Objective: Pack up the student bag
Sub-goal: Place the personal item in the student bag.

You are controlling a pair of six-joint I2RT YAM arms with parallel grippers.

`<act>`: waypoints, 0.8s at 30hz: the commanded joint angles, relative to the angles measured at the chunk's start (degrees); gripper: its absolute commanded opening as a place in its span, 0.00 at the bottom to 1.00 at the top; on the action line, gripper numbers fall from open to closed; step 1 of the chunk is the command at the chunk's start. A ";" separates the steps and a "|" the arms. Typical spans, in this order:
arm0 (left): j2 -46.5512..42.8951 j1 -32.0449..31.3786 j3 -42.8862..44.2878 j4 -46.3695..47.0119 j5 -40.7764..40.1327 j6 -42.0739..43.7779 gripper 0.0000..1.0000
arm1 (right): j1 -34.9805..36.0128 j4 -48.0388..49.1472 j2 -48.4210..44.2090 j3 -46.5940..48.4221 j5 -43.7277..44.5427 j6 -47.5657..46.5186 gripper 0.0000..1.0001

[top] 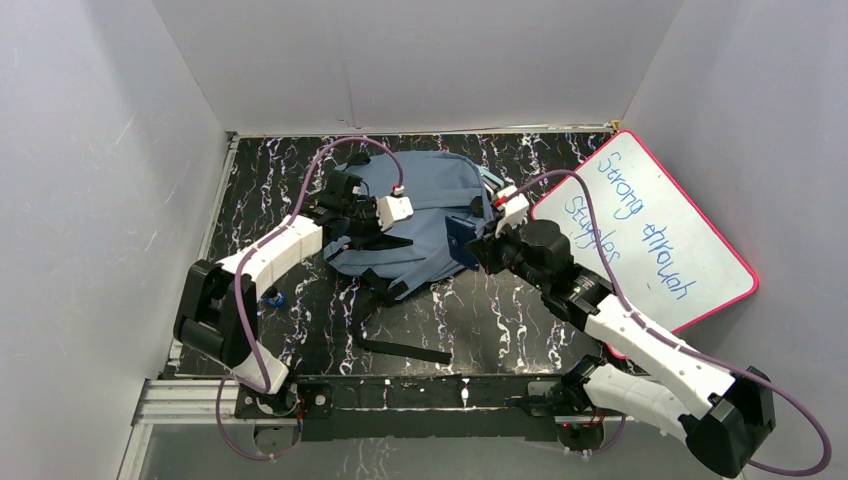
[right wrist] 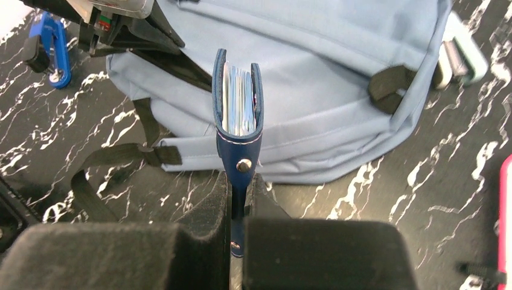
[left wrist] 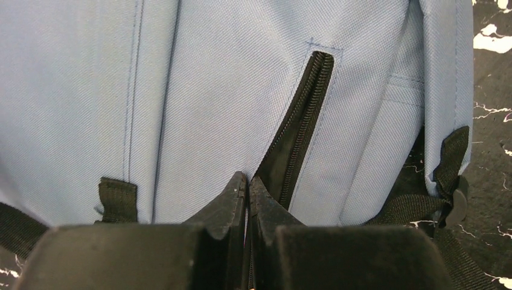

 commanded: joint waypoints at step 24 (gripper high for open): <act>-6.77 0.14 -2.13 7.55 -0.72 -6.66 0.00 | 14.26 21.34 2.13 -4.88 -9.40 -40.85 0.00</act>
